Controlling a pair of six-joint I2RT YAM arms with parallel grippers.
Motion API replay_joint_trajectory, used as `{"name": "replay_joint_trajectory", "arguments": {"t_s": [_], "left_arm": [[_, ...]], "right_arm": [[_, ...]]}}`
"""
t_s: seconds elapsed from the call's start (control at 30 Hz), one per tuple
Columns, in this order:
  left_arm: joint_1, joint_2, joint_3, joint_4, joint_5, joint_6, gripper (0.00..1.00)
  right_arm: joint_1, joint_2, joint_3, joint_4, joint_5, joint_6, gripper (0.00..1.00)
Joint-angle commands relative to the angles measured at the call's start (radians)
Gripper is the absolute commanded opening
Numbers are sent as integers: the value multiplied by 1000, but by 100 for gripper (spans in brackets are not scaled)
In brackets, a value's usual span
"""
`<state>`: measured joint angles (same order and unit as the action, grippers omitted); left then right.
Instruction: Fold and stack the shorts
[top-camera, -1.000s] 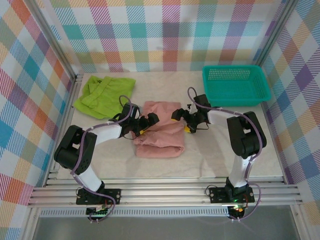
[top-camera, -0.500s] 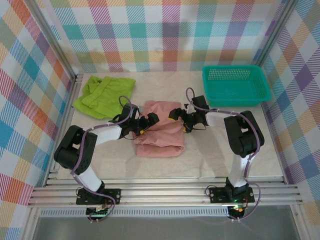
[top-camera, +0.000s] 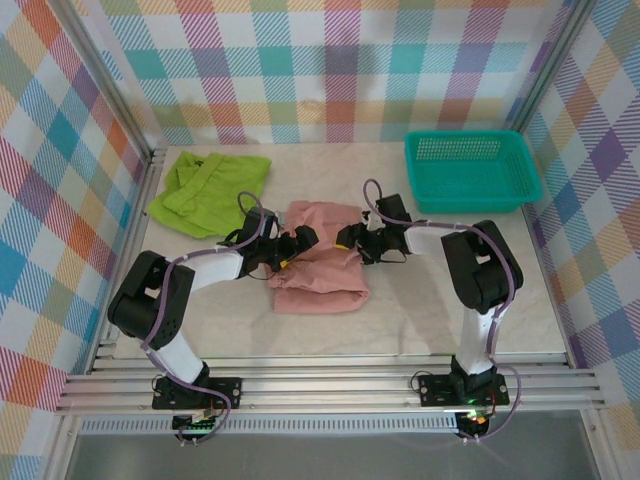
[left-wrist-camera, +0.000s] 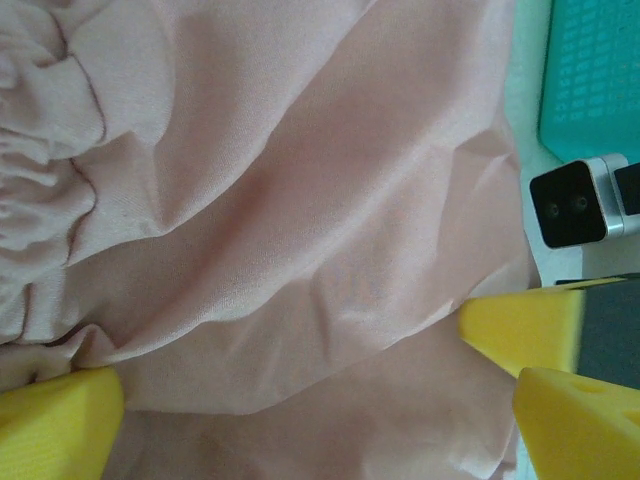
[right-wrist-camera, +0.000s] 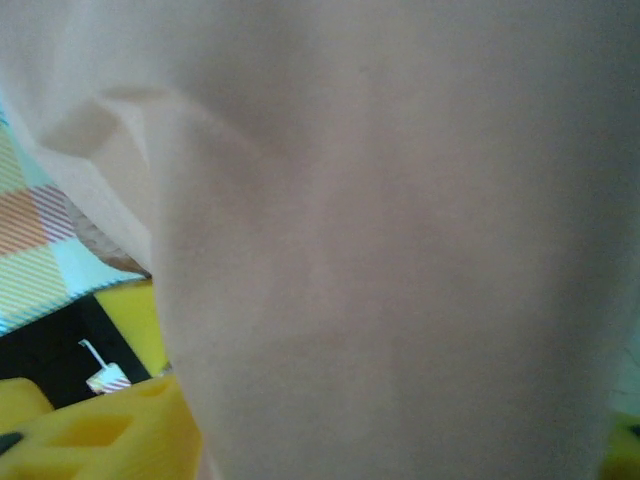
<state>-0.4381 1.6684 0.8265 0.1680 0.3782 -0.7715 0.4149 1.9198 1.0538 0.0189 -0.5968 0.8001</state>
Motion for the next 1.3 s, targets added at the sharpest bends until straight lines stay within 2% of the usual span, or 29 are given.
{"name": "replay_joint_trajectory", "arguments": {"t_s": [0.0, 0.13, 0.3, 0.43, 0.53, 0.93, 1.27], "left_arm": [[-7, -11, -39, -88, -48, -13, 100], [1, -92, 8, -165, -69, 17, 100], [76, -221, 114, -344, -112, 91, 100], [163, -266, 249, -542, -180, 183, 100], [228, -238, 333, -596, -184, 219, 100], [386, 92, 599, -571, -156, 263, 100], [439, 301, 654, -514, -140, 264, 100]], "right_arm": [[12, -1, 35, -50, 36, -42, 41], [16, -16, 63, -116, 79, -84, 17], [17, -87, 114, -251, 167, -157, 0], [20, -162, 174, -382, 254, -221, 0], [20, -199, 232, -476, 286, -254, 0], [23, -263, 390, -680, 316, -315, 0], [24, -265, 407, -713, 320, -320, 0]]}}
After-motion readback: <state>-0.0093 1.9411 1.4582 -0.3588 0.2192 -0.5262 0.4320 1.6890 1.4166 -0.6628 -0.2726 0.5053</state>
